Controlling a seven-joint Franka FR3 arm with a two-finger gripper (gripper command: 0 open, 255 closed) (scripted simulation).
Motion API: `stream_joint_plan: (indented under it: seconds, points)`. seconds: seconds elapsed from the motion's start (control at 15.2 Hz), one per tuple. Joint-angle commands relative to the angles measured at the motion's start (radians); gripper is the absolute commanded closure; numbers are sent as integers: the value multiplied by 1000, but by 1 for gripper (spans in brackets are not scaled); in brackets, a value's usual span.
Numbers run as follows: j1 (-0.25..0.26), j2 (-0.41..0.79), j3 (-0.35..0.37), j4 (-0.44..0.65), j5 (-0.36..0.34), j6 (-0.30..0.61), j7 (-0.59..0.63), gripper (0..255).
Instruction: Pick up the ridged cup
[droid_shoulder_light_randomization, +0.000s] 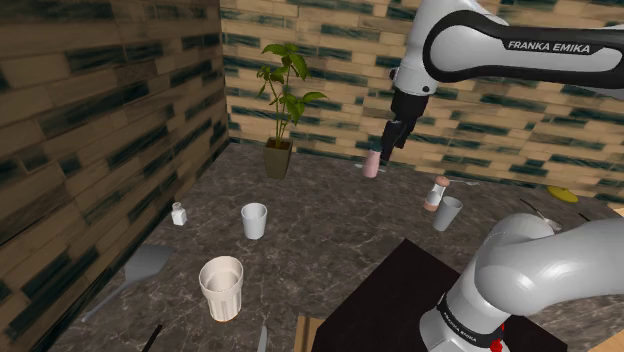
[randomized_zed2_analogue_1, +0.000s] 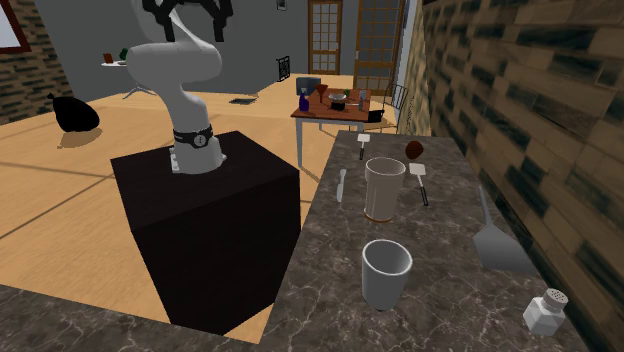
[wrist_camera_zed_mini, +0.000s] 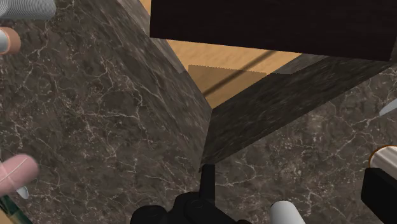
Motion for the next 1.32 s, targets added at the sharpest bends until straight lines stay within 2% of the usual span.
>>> stream_joint_plan:
  seconds: [0.0,0.66,1.25]
  points:
    - [0,0,0,0,0,0,0,0]
    - [76,158,183,-65,91,207,212,0]
    - [119,410,344,-11,108,391,412,0]
